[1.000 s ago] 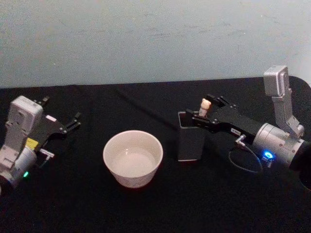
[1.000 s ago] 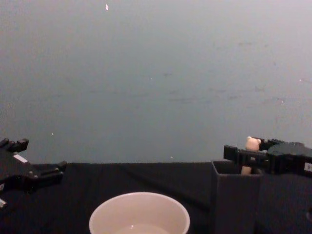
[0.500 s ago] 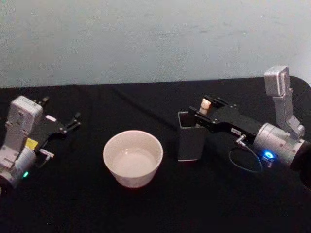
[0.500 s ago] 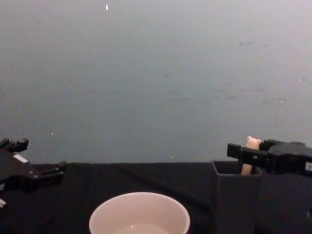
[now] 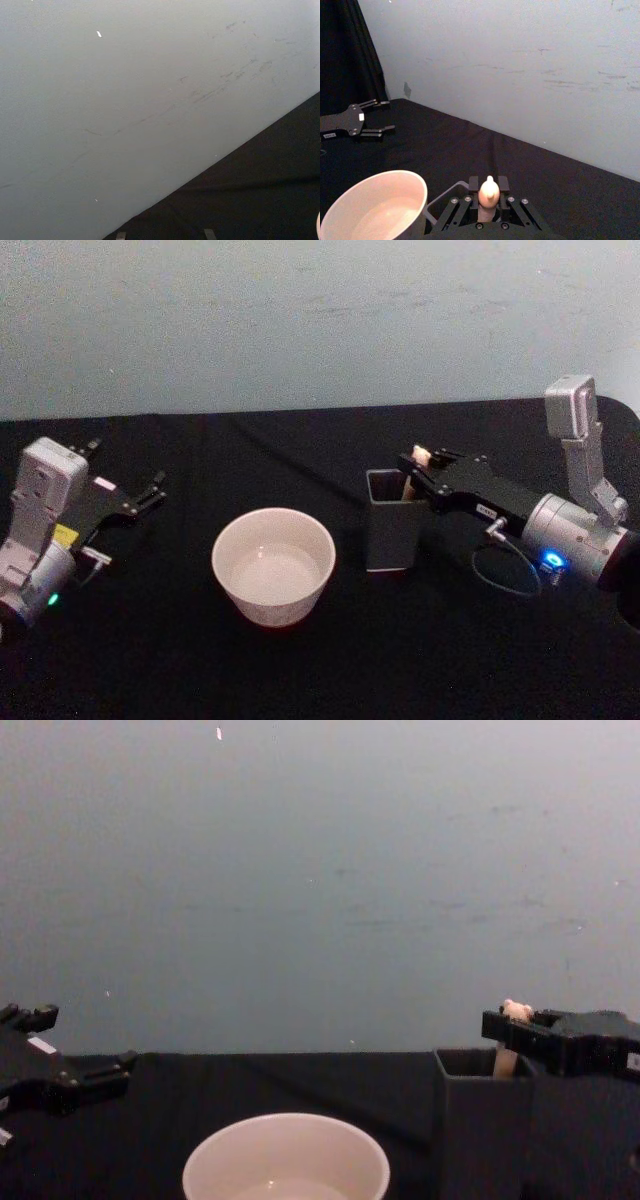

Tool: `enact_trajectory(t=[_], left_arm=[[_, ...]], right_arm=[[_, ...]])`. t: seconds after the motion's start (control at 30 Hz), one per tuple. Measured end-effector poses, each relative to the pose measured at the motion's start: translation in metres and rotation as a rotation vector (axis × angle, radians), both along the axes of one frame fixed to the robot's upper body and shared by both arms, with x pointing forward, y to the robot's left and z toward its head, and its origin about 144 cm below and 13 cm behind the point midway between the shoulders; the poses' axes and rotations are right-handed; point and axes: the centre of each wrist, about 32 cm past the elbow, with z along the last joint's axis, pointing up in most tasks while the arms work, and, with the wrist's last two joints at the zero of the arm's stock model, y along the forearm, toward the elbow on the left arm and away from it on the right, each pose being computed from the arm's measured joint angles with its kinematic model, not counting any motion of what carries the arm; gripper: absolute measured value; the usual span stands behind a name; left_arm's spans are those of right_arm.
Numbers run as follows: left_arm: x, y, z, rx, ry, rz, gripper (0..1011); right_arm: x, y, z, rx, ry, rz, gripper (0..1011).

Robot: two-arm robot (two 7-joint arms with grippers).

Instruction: Pick up the stirring spoon with one hand, stir inside the cup, then place it back in its original position.

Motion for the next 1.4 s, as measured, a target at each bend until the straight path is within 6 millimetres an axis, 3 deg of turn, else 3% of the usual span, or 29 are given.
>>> enact_trajectory(t=[0.63,1.4], left_arm=[[0.000,0.000,0.000,0.000,0.000,0.000,1001],[0.000,0.000,0.000,0.000,0.000,0.000,1002]], right_arm=[[-0.001,0.001,0.003,0.012,-0.010,0.004,214],[-0.008,-0.002,0.065,0.118,-0.265,0.046,214]])
